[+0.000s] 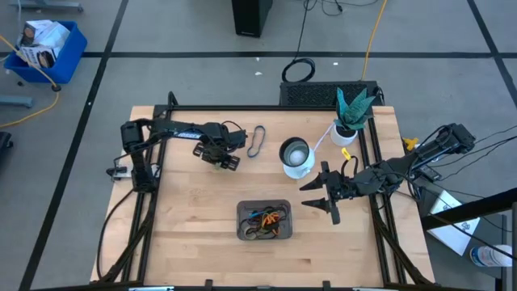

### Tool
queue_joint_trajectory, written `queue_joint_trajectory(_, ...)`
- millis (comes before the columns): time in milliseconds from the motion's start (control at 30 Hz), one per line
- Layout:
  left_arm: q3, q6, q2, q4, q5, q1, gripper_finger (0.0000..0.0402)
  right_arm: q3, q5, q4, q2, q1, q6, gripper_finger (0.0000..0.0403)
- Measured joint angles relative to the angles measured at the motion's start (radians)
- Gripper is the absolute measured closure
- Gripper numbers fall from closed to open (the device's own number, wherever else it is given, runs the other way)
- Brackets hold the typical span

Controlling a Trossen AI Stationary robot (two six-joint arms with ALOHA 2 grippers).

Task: Pick and place rubber bands into bin
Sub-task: Put the green rubber band into the black bin

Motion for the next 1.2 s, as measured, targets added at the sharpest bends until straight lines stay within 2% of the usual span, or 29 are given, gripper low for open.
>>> queue_joint_trajectory(167, -0.002, 0.001, 0.002, 0.004, 0.012, 0.000, 0.0203, 0.000, 0.000, 0.001, 0.000, 0.000, 0.000, 0.0199)
queue_joint_trajectory(267, -0.003, 0.001, 0.002, 0.006, 0.016, 0.000, 0.0219, 0.000, 0.000, 0.001, 0.000, 0.000, 0.000, 0.0202)
queue_joint_trajectory(700, -0.005, 0.059, 0.005, 0.009, -0.012, -0.004, 0.0390, 0.000, 0.000, 0.001, 0.000, 0.000, -0.001, 0.0198)
queue_joint_trajectory(1000, -0.008, 0.080, -0.016, -0.001, -0.037, -0.034, 0.0396, 0.000, 0.000, 0.001, 0.000, 0.000, -0.004, 0.0201)
queue_joint_trajectory(1200, -0.011, 0.063, -0.118, -0.019, -0.038, -0.064, 0.0398, 0.000, 0.000, 0.000, 0.000, 0.000, -0.004, 0.0198)
